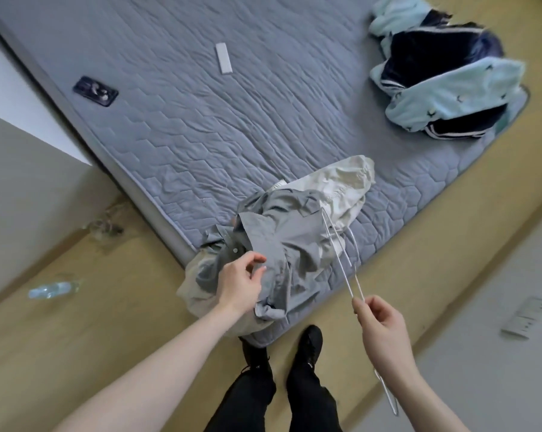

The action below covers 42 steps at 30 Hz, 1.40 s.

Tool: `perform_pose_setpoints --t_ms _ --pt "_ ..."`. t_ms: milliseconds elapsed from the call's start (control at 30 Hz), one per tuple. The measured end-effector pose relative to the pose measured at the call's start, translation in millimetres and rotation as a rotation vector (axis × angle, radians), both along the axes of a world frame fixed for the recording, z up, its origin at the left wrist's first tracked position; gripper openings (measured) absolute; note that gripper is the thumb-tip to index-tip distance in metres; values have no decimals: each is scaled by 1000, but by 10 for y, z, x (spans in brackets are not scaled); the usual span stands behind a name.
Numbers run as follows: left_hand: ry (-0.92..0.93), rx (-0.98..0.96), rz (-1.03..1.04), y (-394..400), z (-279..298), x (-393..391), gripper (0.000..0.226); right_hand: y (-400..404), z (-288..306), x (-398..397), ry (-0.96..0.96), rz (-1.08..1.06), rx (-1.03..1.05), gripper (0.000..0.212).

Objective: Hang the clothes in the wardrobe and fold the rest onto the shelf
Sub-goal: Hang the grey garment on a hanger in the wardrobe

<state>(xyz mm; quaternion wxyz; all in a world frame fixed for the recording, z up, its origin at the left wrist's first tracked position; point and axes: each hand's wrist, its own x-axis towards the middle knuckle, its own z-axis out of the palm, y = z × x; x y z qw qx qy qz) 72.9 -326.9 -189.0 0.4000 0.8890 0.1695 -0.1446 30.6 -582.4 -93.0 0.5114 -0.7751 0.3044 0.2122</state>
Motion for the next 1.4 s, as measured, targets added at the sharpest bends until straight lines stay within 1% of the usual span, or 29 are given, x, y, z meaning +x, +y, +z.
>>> perform_pose_setpoints --t_ms 67,133,200,233,333,400,500,567,600,633,700,733,767,833,900,967,1000,1033,1100,1133,1167,1200,1233,1267,1300,1333,1400 --pt "-88 -42 55 9 526 -106 10 93 332 17 -55 39 24 39" --pt "-167 -101 152 0 1033 -219 13 189 650 24 -112 100 42 31" --pt "-191 -165 293 -31 1460 -315 16 290 929 22 -137 203 61 19" --pt "-187 -205 367 -52 1632 -343 17 339 1047 26 -131 259 70 17" --pt "-149 -405 580 -136 2071 -372 18 444 1306 56 -129 449 104 37" --pt "-165 -523 676 -218 2310 -371 17 465 1430 103 -137 581 122 51" --pt "-192 -647 730 -460 2628 -358 15 438 1673 255 -164 732 198 76" --pt "-237 -644 709 -694 2839 -327 15 393 1834 381 -178 762 306 82" --pt "-270 -633 687 -812 2959 -304 14 365 1894 446 -211 766 310 80" --pt "-312 -627 666 -915 3069 -282 14 328 1938 512 -262 769 272 72" --pt "-394 -651 650 -1041 3227 -234 12 247 1999 651 -346 727 186 43" --pt "-422 -664 643 -1060 3281 -212 12 201 2034 717 -371 697 181 29" --pt "-438 -672 634 -1051 3315 -197 13 157 2076 780 -393 681 196 19" --pt "-448 -705 636 -1004 3346 -185 16 99 2204 896 -422 698 260 13" --pt "-440 -773 676 -972 3398 -200 20 70 2344 982 -409 764 357 10" --pt "-447 -855 706 -952 3426 -252 24 63 2472 1069 -408 815 450 11" --pt "-453 -849 703 -938 3419 -287 28 69 2529 1115 -412 830 491 14" --pt "-464 -777 676 -919 3387 -330 32 81 2586 1156 -407 837 540 17" --pt "-453 -484 550 -897 3225 -382 37 115 2706 1221 -371 853 629 17" --pt "-424 -331 473 -919 3155 -388 30 132 2751 1243 -357 865 657 16" --pt "-395 -200 389 -949 3065 -379 19 149 2800 1264 -353 878 677 16" --pt "-368 -64 319 -990 2985 -365 13 166 2853 1281 -352 897 693 16" --pt "-340 52 289 -1006 2873 -350 14 177 2893 1305 -348 912 710 15" --pt "-311 123 302 -1000 2798 -338 14 181 2947 1332 -344 919 727 14" --pt "-301 141 362 -956 2668 -330 16 174 2992 1378 -345 913 729 13" --pt "-307 137 422 -888 2580 -331 19 155 3039 1438 -353 905 715 12" --pt "-312 95 479 -783 2648 -347 22 80 3099 1579 -388 900 670 13"
